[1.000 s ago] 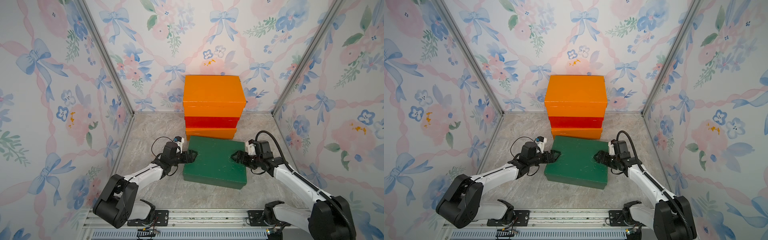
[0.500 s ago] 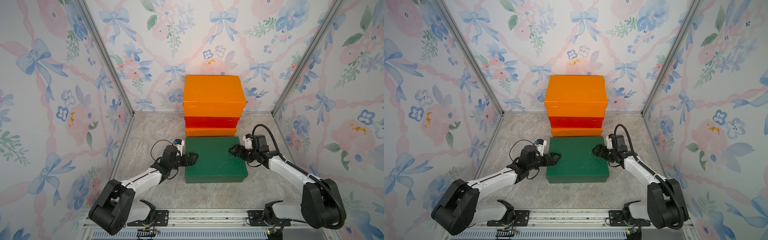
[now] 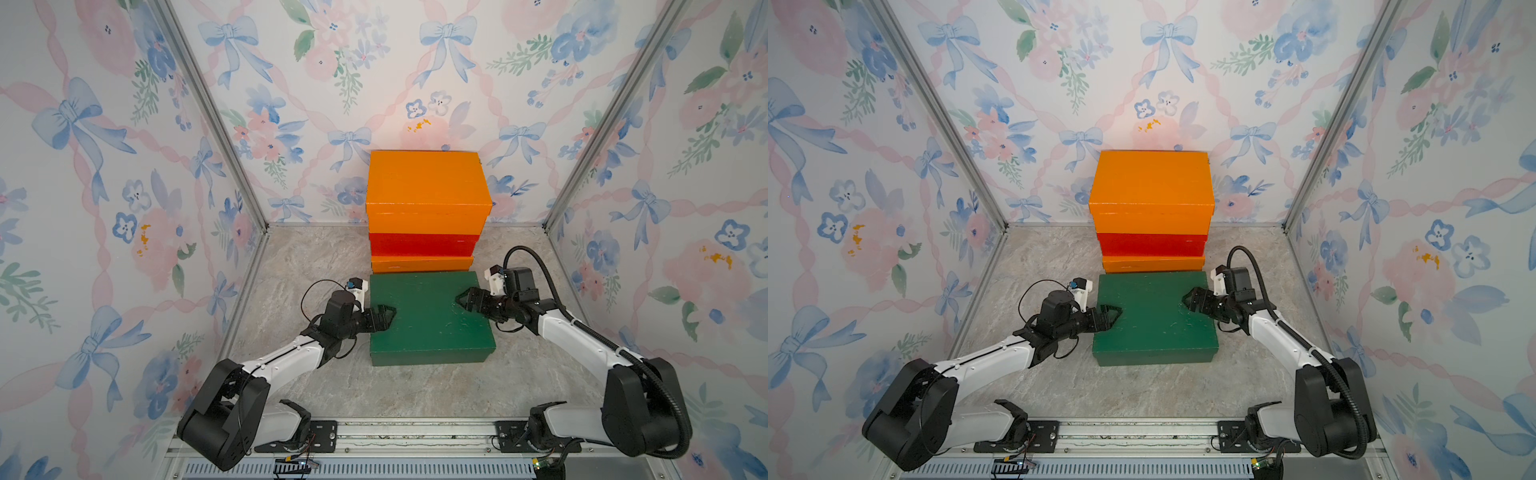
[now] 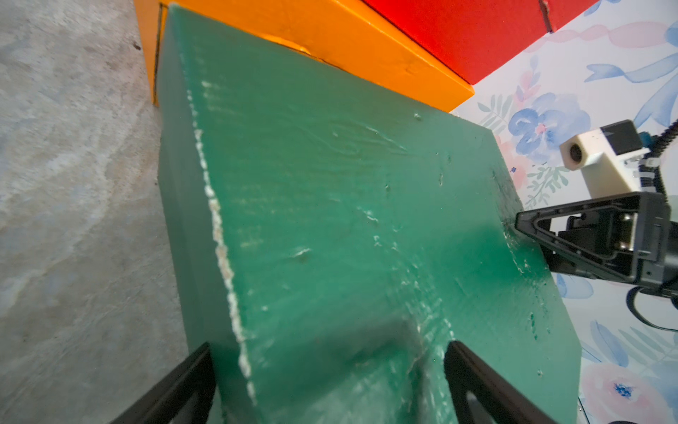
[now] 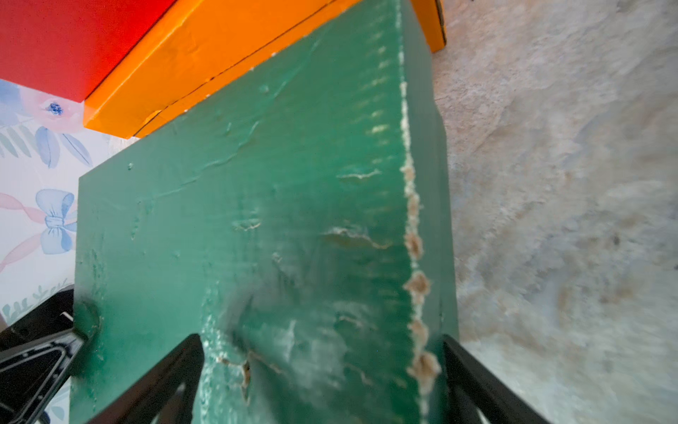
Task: Stack the shoeboxes
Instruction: Pick up the shoebox from the center of the board.
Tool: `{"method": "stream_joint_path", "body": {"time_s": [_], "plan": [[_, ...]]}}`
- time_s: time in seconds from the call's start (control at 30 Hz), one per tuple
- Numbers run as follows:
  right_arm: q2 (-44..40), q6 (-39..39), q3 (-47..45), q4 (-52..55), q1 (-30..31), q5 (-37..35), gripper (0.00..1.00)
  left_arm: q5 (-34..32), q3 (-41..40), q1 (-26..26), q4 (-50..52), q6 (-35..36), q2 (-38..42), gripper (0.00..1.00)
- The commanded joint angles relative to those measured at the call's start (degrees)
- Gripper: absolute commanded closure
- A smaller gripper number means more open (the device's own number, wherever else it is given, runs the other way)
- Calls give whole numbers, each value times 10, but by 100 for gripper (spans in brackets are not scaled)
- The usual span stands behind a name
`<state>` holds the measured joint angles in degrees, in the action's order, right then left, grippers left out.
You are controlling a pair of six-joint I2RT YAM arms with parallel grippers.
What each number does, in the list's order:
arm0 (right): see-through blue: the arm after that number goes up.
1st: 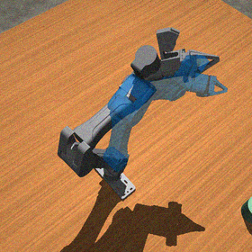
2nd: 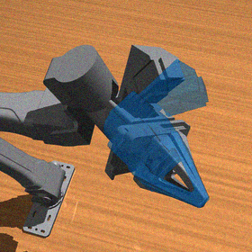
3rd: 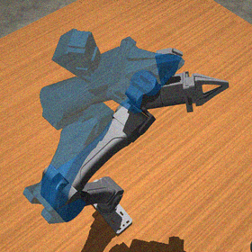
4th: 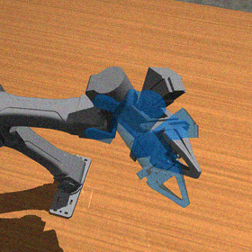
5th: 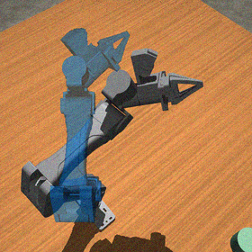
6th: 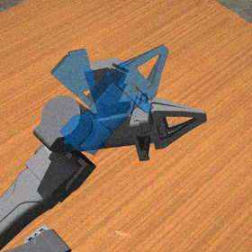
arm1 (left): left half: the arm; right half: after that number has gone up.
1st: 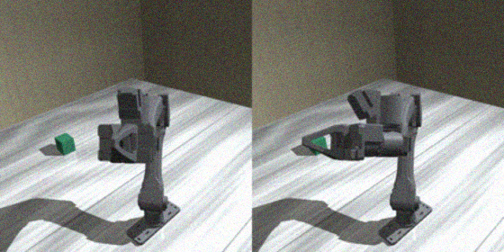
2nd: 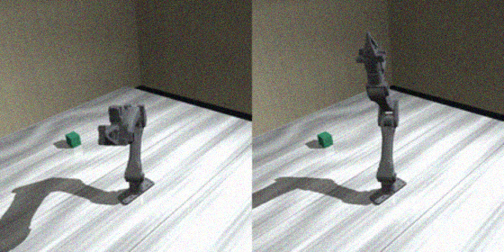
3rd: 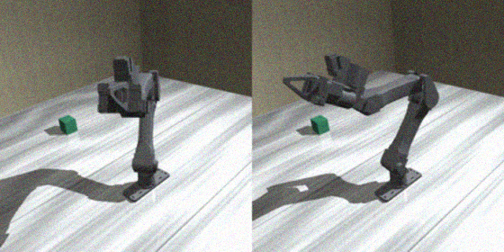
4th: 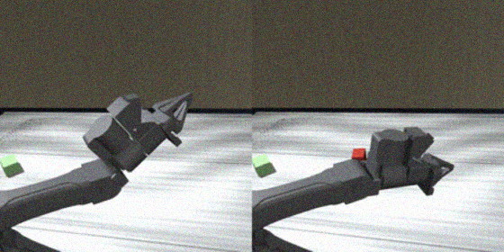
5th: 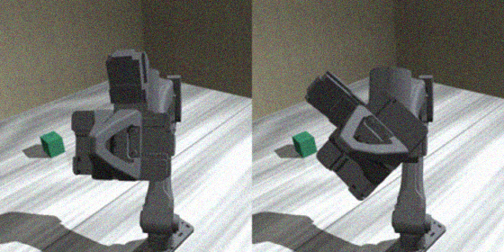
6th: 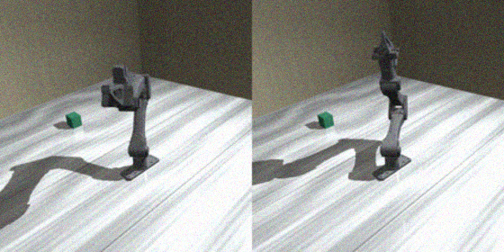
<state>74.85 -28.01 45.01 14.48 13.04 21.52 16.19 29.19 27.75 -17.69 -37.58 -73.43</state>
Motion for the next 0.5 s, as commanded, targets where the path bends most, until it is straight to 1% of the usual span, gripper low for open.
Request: {"method": "stream_joint_path", "body": {"time_s": [0.0,0.1,0.2,0.3,0.37,0.47], "plan": [[-43,37,24,55,-7,-22,3,17,15,-3,-3,6,1,2],[-75,56,20,89,-9,-54,3,18,14,-5,3,6,8,2],[-106,70,0,101,-9,-71,3,19,9,-7,8,8,17,2],[-168,55,-45,84,-3,-120,3,19,6,-6,14,8,26,2],[-203,45,-60,90,-5,-146,3,22,4,-5,17,8,32,2],[-210,65,-43,131,-7,-132,3,28,0,-6,19,8,36,2]]}}
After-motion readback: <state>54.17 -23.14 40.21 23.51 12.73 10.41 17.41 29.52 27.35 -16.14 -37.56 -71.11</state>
